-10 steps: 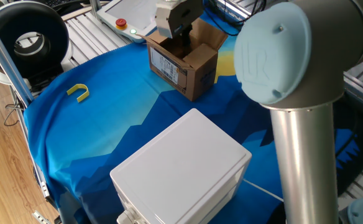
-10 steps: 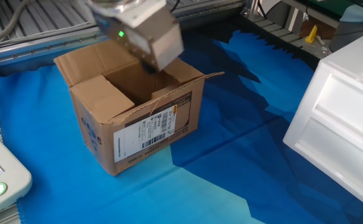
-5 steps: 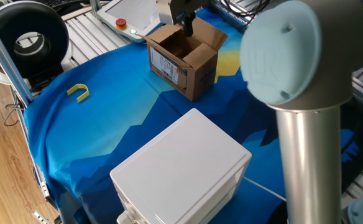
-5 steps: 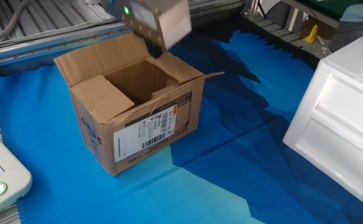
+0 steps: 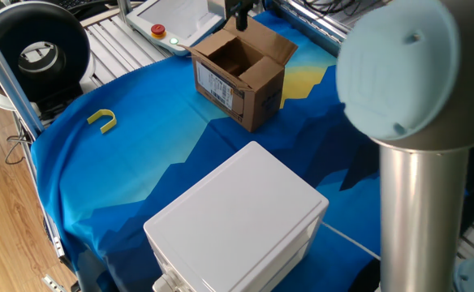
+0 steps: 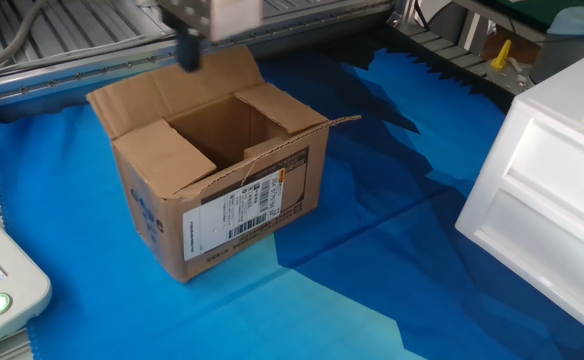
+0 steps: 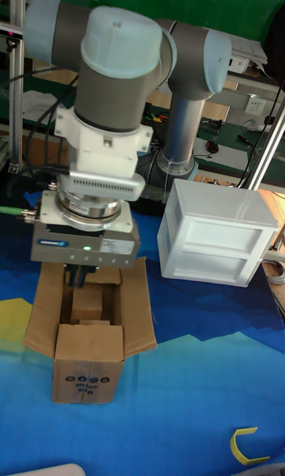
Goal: Cover the box
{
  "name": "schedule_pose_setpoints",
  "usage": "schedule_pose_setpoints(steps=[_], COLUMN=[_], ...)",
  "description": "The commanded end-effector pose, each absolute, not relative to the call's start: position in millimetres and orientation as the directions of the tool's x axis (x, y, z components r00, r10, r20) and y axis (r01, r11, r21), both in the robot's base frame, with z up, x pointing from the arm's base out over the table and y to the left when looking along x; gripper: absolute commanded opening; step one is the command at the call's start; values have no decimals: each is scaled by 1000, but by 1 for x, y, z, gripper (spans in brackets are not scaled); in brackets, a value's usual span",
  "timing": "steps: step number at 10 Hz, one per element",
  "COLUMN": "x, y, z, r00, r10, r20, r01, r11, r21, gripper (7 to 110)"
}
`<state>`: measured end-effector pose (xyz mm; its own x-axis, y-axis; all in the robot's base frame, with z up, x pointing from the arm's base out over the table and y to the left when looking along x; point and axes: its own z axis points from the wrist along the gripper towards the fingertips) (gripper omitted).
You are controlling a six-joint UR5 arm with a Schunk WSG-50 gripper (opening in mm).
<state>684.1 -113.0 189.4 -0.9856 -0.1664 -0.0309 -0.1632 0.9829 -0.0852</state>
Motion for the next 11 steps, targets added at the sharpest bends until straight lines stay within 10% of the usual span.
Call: schedule_pose_setpoints(steps=[1,11], x=[699,690], y=[-162,-185], z=[185,143], r00=[-962,-959], r10=[-238,-268], r20=[-134,-87], r01=[-214,-249], r11=[961,950], r21=[-176,-189], gripper=[7,7])
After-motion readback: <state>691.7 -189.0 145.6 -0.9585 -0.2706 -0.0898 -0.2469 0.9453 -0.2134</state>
